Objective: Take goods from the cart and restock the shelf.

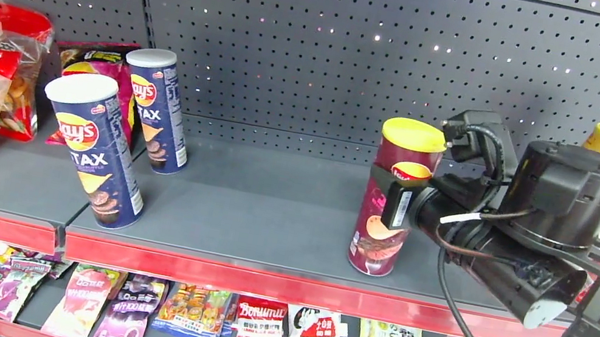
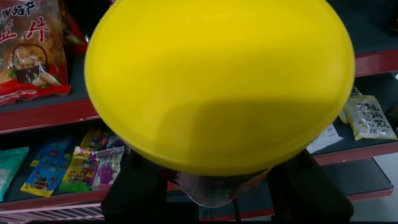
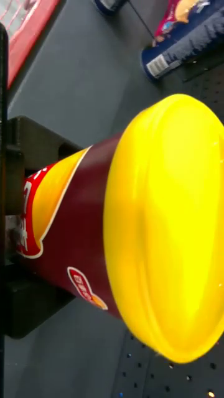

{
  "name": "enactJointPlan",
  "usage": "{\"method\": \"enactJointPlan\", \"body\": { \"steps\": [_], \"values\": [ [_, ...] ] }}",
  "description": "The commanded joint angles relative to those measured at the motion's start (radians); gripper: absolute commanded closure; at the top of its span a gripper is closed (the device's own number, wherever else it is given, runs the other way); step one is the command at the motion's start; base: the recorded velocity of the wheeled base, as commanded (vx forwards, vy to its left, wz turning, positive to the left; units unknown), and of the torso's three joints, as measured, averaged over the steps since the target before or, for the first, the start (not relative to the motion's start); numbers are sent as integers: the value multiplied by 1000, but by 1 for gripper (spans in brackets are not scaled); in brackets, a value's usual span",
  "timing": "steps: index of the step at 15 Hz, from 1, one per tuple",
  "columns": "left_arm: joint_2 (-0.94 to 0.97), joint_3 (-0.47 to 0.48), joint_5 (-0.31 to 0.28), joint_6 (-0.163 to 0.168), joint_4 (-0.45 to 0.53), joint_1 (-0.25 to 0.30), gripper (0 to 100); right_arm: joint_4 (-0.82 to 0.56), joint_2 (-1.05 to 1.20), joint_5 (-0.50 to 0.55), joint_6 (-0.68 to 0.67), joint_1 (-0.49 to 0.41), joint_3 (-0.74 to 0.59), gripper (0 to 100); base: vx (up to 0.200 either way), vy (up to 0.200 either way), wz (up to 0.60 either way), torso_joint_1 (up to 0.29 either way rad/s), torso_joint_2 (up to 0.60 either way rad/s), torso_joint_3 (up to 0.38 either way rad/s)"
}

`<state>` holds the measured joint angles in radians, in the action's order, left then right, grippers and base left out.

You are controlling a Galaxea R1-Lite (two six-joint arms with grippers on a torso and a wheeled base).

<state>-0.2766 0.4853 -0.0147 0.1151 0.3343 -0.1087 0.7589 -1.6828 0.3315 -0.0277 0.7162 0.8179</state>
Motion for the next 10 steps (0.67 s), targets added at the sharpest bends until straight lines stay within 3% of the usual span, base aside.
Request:
{"method": "enactJointPlan", "body": {
  "steps": [1,10],
  "values": [
    [-3,1,-1,0,-1,0,100,19,5,-2,3,12,-28,100,0,0,0,0,0,0],
    [2,-2,-1,0,0,0,100,39,6,-5,5,22,-59,100,0,0,0,0,0,0]
  ]
}}
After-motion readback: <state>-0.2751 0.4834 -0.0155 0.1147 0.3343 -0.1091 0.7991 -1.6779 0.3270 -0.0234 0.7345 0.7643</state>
